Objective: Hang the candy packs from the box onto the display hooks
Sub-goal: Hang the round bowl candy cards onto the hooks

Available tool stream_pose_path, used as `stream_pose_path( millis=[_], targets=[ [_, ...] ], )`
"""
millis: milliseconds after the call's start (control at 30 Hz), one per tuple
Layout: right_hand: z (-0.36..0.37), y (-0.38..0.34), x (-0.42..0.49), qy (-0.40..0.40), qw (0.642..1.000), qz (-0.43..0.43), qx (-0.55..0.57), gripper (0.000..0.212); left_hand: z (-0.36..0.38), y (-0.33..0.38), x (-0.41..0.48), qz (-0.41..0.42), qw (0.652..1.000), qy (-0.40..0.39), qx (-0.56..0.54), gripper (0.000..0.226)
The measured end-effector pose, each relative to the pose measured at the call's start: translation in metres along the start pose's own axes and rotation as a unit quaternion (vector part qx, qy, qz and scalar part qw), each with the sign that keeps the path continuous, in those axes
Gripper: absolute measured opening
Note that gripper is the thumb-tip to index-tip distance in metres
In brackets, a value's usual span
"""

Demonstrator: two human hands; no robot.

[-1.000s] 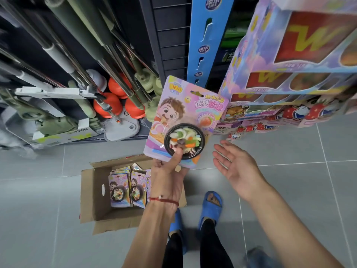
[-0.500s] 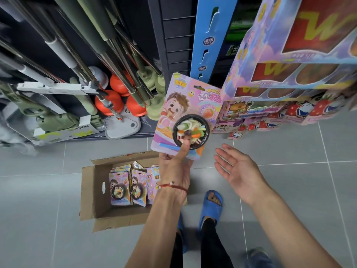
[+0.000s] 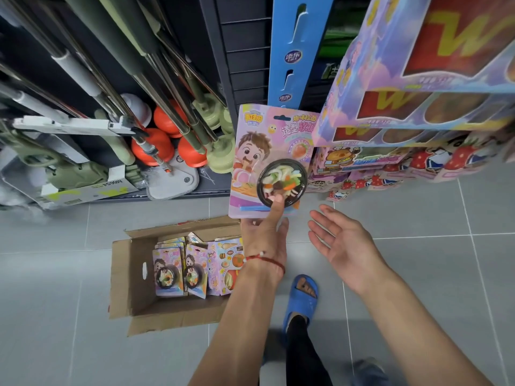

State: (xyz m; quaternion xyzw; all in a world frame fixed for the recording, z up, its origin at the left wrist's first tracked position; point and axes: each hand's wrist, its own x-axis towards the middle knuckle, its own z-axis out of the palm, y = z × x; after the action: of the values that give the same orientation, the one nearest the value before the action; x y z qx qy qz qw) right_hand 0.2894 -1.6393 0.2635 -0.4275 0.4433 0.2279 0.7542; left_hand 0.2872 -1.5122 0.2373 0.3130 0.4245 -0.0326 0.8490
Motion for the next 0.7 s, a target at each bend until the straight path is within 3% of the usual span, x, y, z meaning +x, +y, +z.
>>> stream_pose_path(
  millis=[167,500,700],
  targets=[
    [-0.001,0.002,0.000,-0.002,1.000,0.003,0.002,0.021,0.011,-0.001,0.000,0.063,0.994,0.075,0.043,0.049],
    [-0.008,0.009,-0.002,-0.003,1.000,0.013,0.007,0.019,0.012,-0.004,-0.017,0.053,0.998,-0.010,0.015,0.031],
    [-0.012,0.012,0.000,0.001,1.000,0.023,0.010,0.019,0.024,-0.001,-0.004,0.042,0.999,0.016,0.007,0.036]
  ],
)
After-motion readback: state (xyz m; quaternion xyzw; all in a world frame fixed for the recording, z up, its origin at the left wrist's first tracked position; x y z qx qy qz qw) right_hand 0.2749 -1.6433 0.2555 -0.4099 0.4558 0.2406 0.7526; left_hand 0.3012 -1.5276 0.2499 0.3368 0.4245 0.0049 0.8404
